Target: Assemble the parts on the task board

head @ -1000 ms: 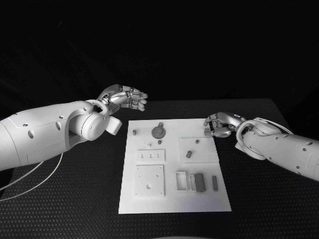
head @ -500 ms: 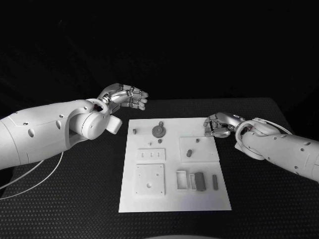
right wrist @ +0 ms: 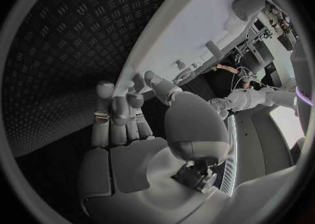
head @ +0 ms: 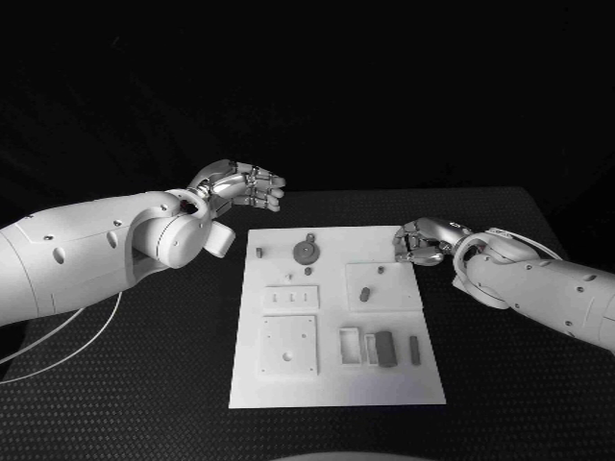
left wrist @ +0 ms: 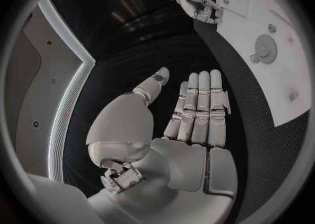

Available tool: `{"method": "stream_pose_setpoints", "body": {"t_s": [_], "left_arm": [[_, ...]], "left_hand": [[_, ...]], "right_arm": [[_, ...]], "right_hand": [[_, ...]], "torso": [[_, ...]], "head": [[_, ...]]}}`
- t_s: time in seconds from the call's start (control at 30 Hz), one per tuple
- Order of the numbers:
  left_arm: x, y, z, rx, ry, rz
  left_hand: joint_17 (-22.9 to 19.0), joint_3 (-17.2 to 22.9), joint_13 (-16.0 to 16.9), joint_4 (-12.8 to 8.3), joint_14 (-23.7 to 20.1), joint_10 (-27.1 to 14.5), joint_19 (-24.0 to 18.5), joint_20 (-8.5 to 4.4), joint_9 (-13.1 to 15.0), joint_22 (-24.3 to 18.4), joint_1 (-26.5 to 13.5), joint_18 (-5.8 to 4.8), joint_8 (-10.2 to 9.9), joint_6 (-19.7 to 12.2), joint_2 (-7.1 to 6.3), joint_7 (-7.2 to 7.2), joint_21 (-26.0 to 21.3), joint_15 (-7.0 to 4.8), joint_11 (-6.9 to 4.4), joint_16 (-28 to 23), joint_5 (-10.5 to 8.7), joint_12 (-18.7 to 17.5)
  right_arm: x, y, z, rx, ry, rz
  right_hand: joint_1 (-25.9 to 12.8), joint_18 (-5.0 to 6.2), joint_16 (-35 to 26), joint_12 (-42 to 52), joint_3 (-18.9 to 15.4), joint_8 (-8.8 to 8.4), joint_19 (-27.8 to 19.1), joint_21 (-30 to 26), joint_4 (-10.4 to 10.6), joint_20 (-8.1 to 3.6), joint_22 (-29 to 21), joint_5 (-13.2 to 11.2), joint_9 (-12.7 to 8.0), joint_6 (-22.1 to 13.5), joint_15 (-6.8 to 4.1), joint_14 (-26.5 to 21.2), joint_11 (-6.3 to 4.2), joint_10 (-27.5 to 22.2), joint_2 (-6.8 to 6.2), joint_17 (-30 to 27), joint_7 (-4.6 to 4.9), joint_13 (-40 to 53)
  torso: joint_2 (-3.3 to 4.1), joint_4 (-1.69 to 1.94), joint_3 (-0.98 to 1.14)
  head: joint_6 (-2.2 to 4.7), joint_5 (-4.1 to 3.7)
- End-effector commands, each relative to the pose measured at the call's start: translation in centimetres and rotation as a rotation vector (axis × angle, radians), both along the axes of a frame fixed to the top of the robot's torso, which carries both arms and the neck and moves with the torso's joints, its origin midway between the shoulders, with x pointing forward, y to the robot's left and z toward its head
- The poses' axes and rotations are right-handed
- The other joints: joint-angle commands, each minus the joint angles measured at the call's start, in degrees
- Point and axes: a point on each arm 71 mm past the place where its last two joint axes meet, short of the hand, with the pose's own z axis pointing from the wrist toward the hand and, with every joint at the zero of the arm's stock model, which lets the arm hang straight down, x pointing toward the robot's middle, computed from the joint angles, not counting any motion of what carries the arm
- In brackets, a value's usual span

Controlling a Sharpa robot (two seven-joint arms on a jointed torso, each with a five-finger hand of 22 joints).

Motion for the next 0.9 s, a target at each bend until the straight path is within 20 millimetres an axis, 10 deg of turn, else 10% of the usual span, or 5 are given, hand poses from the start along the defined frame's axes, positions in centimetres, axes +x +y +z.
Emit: {"method": "stream_pose_setpoints", "body": {"t_s": [0.03,0.9], "left_arm": [[-0.07,-0.23,0.11,-0.005,-0.004,-0.018],[-0.22,-0.46,0.13,0.010,-0.012,-0.051]], "left_hand": [[0.05,-0.14,0.02,0.09,0.36,-0.23,0.12,-0.12,-0.06,0.06,0.12,0.62,-0.20,-0.06,-0.20,0.28,-0.32,-0.06,0.33,-0.36,-0.19,-0.28],[0.59,0.05,0.46,0.54,0.68,1.33,0.23,-0.16,0.28,0.24,-0.18,0.60,0.59,2.21,0.79,-0.66,-0.52,-0.11,-0.31,-0.81,-0.19,-0.06]], "right_arm": [[-0.07,0.20,-0.22,-0.014,0.012,0.014],[0.03,0.28,-0.06,-0.004,-0.025,0.000]], "right_hand": [[-0.02,0.66,0.17,0.22,0.12,0.37,0.08,0.18,-0.44,-0.13,0.96,0.24,0.08,11.74,-0.49,0.03,-1.15,-2.00,0.58,-0.08,-0.59,-0.06],[-0.28,0.66,0.32,0.26,0.31,1.55,0.74,0.43,-1.97,-0.30,0.94,0.24,1.19,14.15,-1.47,0.78,-2.24,-0.57,4.18,-0.22,-1.74,-0.40]], "torso": [[0.00,-0.05,0.01],[-0.02,0.01,-0.02]], "head": [[-0.10,0.03],[-0.41,-0.12]]}}
